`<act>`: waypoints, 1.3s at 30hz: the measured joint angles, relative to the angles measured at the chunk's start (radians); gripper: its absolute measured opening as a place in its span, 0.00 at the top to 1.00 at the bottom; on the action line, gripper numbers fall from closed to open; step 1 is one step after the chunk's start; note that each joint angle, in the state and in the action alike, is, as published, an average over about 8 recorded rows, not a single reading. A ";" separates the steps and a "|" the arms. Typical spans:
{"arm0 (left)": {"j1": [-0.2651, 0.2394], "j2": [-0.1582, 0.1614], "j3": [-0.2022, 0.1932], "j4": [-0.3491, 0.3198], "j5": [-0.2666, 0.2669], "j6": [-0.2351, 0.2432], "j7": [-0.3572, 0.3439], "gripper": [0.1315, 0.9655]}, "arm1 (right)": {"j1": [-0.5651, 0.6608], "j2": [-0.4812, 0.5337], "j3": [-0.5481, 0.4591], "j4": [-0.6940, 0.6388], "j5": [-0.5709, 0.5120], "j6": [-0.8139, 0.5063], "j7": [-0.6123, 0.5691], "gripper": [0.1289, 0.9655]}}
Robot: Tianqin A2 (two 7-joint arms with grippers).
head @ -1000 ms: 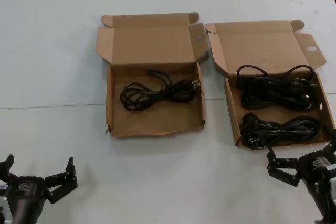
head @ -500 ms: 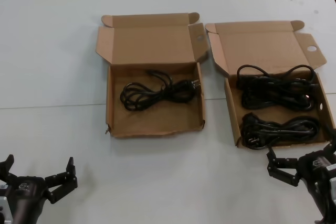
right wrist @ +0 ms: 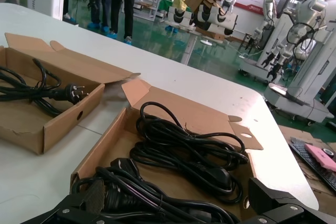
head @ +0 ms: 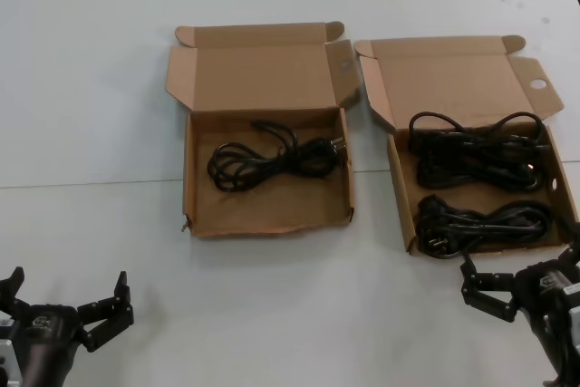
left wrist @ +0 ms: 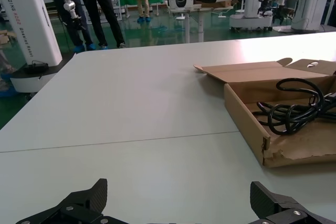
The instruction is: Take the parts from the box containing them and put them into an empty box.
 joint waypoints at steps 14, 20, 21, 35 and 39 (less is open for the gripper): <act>0.000 0.000 0.000 0.000 0.000 0.000 0.000 0.00 | 0.000 0.000 0.000 0.000 0.000 0.000 0.000 0.00; 0.000 0.000 0.000 0.000 0.000 0.000 0.000 0.00 | 0.000 0.000 0.000 0.000 0.000 0.000 0.000 0.00; 0.000 0.000 0.000 0.000 0.000 0.000 0.000 0.00 | 0.000 0.000 0.000 0.000 0.000 0.000 0.000 0.00; 0.000 0.000 0.000 0.000 0.000 0.000 0.000 0.00 | 0.000 0.000 0.000 0.000 0.000 0.000 0.000 0.00; 0.000 0.000 0.000 0.000 0.000 0.000 0.000 0.00 | 0.000 0.000 0.000 0.000 0.000 0.000 0.000 0.00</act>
